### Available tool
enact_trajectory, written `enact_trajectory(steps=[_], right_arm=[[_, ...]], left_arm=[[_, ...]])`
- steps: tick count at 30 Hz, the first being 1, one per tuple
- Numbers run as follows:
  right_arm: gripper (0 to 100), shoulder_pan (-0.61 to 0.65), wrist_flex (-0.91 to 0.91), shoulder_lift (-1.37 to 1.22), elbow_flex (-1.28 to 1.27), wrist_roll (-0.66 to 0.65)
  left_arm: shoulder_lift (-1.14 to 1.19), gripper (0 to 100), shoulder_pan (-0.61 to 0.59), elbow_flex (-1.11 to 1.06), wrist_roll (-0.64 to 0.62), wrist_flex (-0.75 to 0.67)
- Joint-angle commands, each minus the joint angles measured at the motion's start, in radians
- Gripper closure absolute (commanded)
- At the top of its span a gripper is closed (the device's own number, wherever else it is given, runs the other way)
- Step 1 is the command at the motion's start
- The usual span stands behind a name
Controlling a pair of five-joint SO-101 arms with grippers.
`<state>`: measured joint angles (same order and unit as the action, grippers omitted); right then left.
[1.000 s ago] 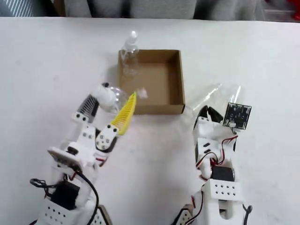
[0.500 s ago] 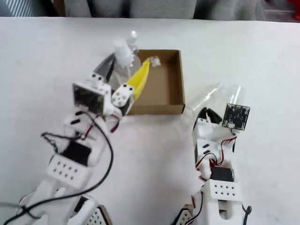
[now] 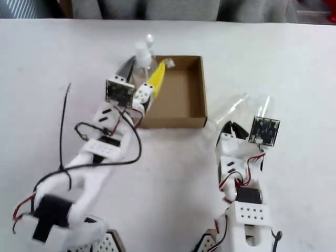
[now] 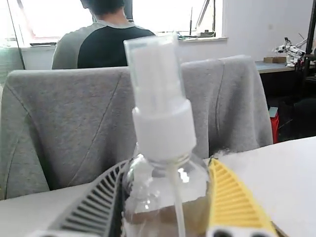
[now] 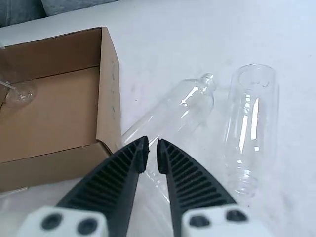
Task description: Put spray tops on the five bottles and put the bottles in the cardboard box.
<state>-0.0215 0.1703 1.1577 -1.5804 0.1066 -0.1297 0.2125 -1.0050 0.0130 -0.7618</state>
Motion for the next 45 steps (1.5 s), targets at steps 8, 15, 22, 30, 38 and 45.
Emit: enact_trajectory(steps=[8,15,22,30,38,45], right_arm=[[97.8,-0.002,-0.022,0.018,0.008,-0.005],[97.8,-0.002,-0.022,0.018,0.008,-0.005],[97.8,-0.002,-0.022,0.018,0.006,-0.006],[97.8,-0.002,-0.022,0.018,0.005,-0.006],[97.8,-0.002,-0.021,0.018,0.005,-0.006],[97.8,-0.002,-0.018,0.018,0.005,-0.006]], left_arm=[[0.453,98,-0.013,0.199,-0.005,-0.362],[0.524,98,-0.025,0.247,-0.005,-0.390],[0.529,98,-0.051,0.258,-0.005,-0.388],[0.529,98,-0.053,0.259,0.003,-0.316],[0.627,98,-0.064,0.351,0.003,-0.311],[0.691,98,-0.064,0.410,0.003,-0.311]])
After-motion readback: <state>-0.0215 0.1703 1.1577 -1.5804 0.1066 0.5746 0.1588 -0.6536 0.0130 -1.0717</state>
